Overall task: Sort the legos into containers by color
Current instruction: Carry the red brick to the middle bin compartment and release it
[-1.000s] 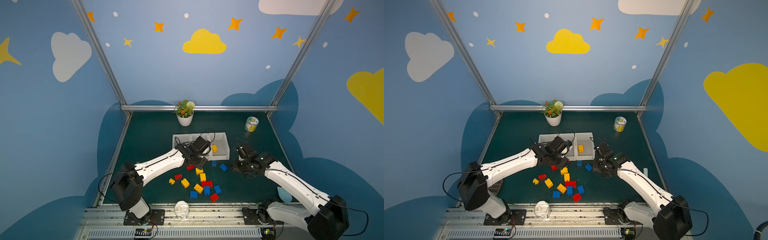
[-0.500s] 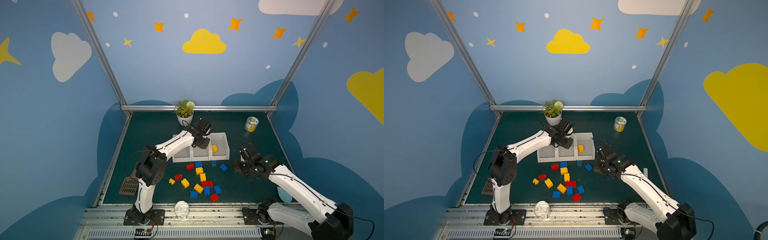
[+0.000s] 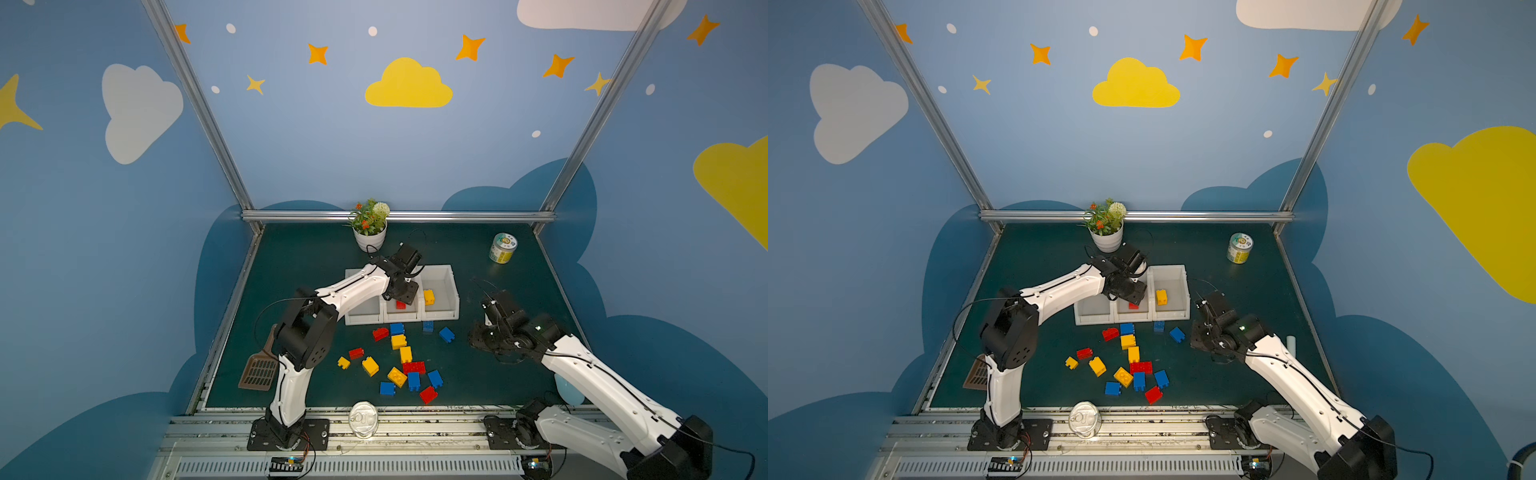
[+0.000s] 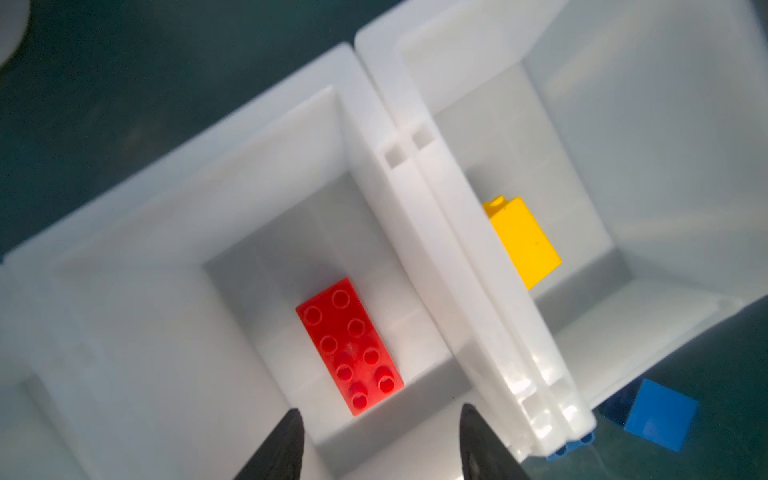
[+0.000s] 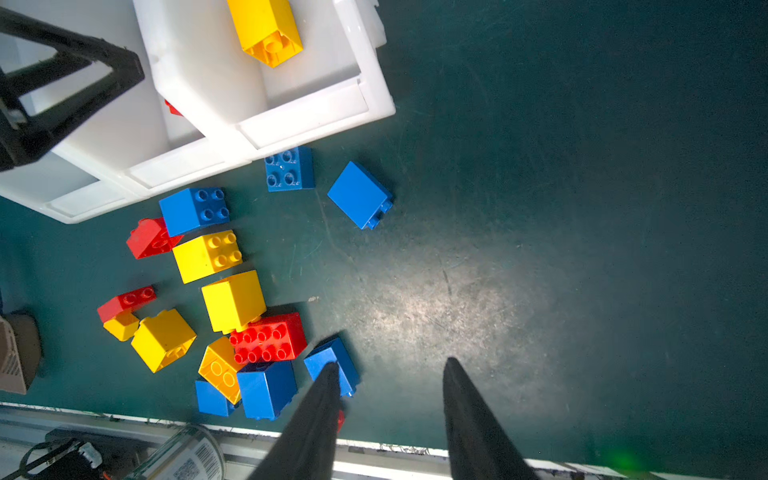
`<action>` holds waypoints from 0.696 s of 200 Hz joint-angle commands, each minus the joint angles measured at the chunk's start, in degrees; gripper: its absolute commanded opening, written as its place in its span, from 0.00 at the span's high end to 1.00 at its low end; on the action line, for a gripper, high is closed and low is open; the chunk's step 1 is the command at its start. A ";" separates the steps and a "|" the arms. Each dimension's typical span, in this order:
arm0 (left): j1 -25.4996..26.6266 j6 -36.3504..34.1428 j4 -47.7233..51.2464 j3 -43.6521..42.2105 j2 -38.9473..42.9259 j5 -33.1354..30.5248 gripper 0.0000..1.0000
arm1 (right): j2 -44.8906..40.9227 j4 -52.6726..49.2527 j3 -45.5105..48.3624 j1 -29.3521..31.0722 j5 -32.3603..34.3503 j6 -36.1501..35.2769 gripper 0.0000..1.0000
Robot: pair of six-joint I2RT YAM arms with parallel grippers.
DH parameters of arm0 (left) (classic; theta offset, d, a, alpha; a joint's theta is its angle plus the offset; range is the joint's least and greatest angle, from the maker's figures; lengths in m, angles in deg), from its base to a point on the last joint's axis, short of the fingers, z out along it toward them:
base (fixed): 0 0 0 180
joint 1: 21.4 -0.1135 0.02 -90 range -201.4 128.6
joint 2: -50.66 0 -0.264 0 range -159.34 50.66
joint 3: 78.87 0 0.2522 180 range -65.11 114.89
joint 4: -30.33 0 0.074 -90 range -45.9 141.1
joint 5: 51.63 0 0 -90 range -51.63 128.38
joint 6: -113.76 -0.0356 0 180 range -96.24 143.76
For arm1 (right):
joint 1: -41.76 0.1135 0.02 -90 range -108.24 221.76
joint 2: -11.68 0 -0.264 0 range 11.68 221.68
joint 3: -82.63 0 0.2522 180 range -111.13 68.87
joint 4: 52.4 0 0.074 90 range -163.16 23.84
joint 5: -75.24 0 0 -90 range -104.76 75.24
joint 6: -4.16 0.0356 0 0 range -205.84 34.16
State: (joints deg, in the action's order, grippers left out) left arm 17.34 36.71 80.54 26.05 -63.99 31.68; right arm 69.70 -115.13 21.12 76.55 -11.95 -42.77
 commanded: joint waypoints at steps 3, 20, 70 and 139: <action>-0.20 2.66 -1.97 -3.61 6.35 0.35 0.39 | -1.24 -1.92 0.92 0.63 0.97 0.96 0.58; -0.16 4.03 -3.67 -7.41 10.22 1.11 0.38 | -1.42 -1.83 1.37 1.06 1.01 1.02 0.58; -0.16 8.62 -6.73 -22.44 24.47 2.30 0.37 | 0.74 -1.07 2.53 2.69 0.88 1.45 0.58; -0.71 15.38 -7.43 -39.05 43.47 0.16 0.34 | 12.66 2.19 -2.22 4.06 -0.17 -8.83 0.54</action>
State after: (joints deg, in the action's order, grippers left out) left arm 17.10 48.77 74.03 -10.10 -25.37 32.70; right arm 78.32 -114.00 21.84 80.02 -11.93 -46.33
